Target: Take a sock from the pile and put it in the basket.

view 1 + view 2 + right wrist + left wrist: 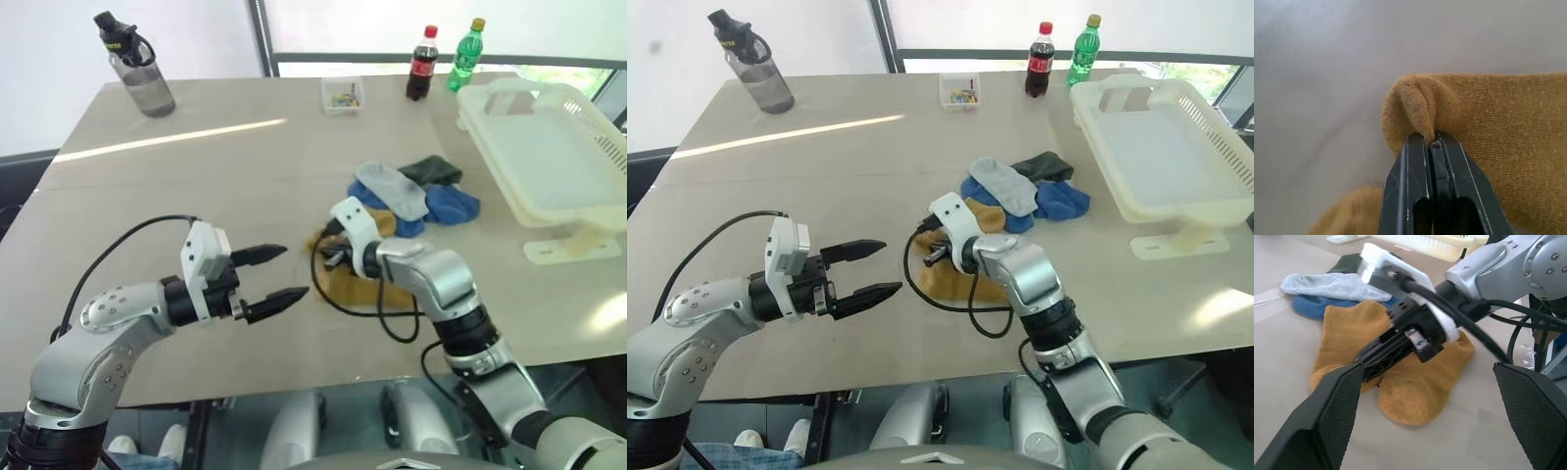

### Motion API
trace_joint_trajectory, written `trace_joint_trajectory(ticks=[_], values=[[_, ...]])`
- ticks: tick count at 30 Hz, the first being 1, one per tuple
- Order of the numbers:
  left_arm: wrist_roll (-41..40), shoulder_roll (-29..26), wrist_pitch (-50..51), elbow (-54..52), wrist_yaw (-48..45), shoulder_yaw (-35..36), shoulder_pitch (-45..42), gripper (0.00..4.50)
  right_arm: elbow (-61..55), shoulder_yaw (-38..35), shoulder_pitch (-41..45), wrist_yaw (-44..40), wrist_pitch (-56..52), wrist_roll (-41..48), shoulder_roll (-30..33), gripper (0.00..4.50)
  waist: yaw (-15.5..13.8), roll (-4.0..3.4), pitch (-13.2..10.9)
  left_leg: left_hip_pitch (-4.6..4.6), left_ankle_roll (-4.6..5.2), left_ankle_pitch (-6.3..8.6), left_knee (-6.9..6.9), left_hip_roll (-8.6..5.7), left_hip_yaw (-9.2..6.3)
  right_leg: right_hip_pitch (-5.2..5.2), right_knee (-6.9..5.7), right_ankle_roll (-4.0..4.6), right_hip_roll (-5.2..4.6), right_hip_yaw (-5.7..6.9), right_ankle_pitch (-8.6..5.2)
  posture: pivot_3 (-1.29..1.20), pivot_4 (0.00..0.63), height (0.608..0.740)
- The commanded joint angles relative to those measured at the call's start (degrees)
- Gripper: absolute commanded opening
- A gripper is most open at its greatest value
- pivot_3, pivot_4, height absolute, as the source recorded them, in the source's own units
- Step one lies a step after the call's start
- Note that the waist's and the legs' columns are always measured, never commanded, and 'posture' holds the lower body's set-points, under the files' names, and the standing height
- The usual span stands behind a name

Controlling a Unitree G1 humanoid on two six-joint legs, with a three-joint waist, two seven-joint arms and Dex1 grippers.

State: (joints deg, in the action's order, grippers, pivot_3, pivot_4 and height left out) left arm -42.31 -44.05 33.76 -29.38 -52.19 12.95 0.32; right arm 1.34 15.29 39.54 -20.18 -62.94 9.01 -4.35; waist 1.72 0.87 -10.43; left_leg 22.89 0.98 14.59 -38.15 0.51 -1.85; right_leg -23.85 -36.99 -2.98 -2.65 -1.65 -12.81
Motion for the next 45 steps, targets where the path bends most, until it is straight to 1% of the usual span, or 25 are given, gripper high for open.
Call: trace_joint_trajectory(ticks=[1,4,7,9,13,17,18,20,22,24,27,32,36,41,45], values=[[-0.37,0.16,-0.81,-1.22,-0.02,0.07,-0.56,4.5,2.57,-2.0,1.6,2.46,3.19,0.66,-3.66,0.95,0.16,0.0,0.0,0.0,0.0,0.0,0.01,0.0,-0.01,0.0,0.01,0.0,0.0,0.01,0.0,0.0,0.15,0.74],[-0.35,0.25,-0.78,-1.27,0.1,0.06,-0.61,4.5,3.21,-3.23,1.71,3.45,5.5,1.23,-5.18,2.32,0.27,-0.01,0.0,0.01,0.0,0.0,0.02,-0.03,-0.02,0.0,0.02,0.0,-0.02,0.01,0.0,0.0,0.15,0.74],[-0.35,0.33,-0.78,-1.43,0.17,0.26,-0.31,4.5,0.97,-4.22,1.75,2.61,6.92,2.71,-4.29,3.82,0.31,-0.01,0.0,0.01,0.0,0.0,0.02,-0.04,-0.02,0.01,0.02,-0.01,-0.04,0.01,0.0,0.0,0.15,0.74],[-0.41,0.49,-0.31,-1.53,0.75,0.37,-0.13,4.5,-2.24,-5.26,1.63,-0.07,7.37,4.81,-2.38,3.82,0.48,-0.03,-0.02,0.01,0.0,0.0,0.02,-0.03,-0.03,0.0,0.02,-0.01,-0.03,0.02,0.0,0.0,0.15,0.74],[0.11,0.84,0.8,-1.38,2.88,-0.06,-0.42,4.5,-8.9,-4.56,0.15,-7.33,6.33,7.69,6.38,3.82,0.39,-0.04,-0.02,0.02,0.0,0.0,0.03,-0.03,-0.07,0.02,0.04,-0.01,-0.04,0.04,0.0,0.0,0.15,0.74],[2.35,1.25,0.42,-0.01,5.35,-0.69,-1.57,4.5,-14.42,-7.16,-1.75,-12.08,3.8,11.82,14.85,3.82,0.45,-0.03,-0.02,0.04,0.01,0.01,0.04,-0.08,-0.05,0.02,0.08,-0.02,-0.1,0.04,0.0,0.0,0.15,0.74],[4.42,1.5,0.33,1.41,7.41,-1.18,-2.44,4.5,-14.94,-8.42,-2.33,-12.46,3.3,12.14,16.99,3.82,0.79,-0.03,-0.02,0.03,0.01,0.01,0.06,-0.08,-0.04,0.02,0.08,-0.02,-0.1,0.04,0.0,0.0,0.15,0.74],[10.42,1.98,-0.55,5.69,11.98,-3.17,-4.6,4.5,-14.65,-10.09,-3.55,-12.78,3.13,11.71,20.7,3.82,0.43,-0.11,-0.05,-0.01,0.01,0.0,0.11,-0.02,-0.02,0.0,0.05,-0.01,0.0,0.04,-0.01,0.0,0.15,0.74],[14.58,2.71,-1.63,9.41,14.51,-4.75,-6.11,4.5,-13.54,-10.73,-4.32,-12.19,3.39,11.5,22.85,3.82,0.36,-0.1,-0.04,-0.01,0.01,0.0,0.1,-0.05,0.03,0.04,0.04,-0.01,0.01,0.11,-0.01,0.0,0.15,0.74],[16.52,3.69,-2.1,12.1,15.78,-5.61,-7.16,4.5,-12.26,-11.18,-4.74,-11.27,3.62,11.16,23.96,3.82,0.51,-0.1,-0.05,-0.01,0.01,0.0,0.1,-0.06,0.04,0.02,0.05,-0.02,-0.01,0.01,-0.01,0.0,0.15,0.74],[19.58,6.64,-1.77,16.93,18.03,-8.88,-11.45,4.5,-8.57,-11.61,-4.91,-9.62,5.12,9.62,24.71,3.82,0.48,-0.05,-0.06,0.02,0.01,0.0,0.1,-0.09,0.04,0.01,0.05,-0.02,-0.02,0.02,-0.01,0.0,0.15,0.74],[23.04,11.66,-0.6,24.4,21.14,-11.88,-18.2,4.5,-5.96,-10.72,-4.62,-8.18,7.12,8.34,23.84,3.82,0.26,-0.04,-0.06,0.09,0.01,0.0,0.09,-0.12,0.07,0.01,0.06,-0.03,-0.05,0.04,0.01,0.0,0.15,0.74],[24.14,13.98,0.75,27.42,21.11,-13.32,-20.9,4.5,-5.29,-10.19,-4.52,-7.48,7.99,7.88,22.92,3.82,0.33,-0.03,-0.05,0.1,0.01,0.0,0.1,-0.12,0.0,-0.01,0.05,-0.03,-0.07,0.04,0.01,0.0,0.15,0.74],[22.28,15.21,3.45,26.85,18.99,-13.45,-21.86,4.5,-5.51,-9.87,-4.74,-6.95,8.48,7.53,22.41,3.82,0.32,-0.03,-0.05,0.08,0.01,0.0,0.1,-0.12,-0.05,0.0,0.02,-0.03,-0.08,0.05,0.02,0.0,0.15,0.74],[18.13,15.77,8.44,25.22,17.72,-10.95,-21.88,4.5,-5.59,-9.65,-5.09,-6.72,8.82,7.22,22.37,3.82,0.25,-0.03,-0.05,0.06,0.01,0.0,0.08,-0.14,-0.1,0.02,0.0,-0.04,-0.11,0.05,0.02,0.0,0.15,0.74]])
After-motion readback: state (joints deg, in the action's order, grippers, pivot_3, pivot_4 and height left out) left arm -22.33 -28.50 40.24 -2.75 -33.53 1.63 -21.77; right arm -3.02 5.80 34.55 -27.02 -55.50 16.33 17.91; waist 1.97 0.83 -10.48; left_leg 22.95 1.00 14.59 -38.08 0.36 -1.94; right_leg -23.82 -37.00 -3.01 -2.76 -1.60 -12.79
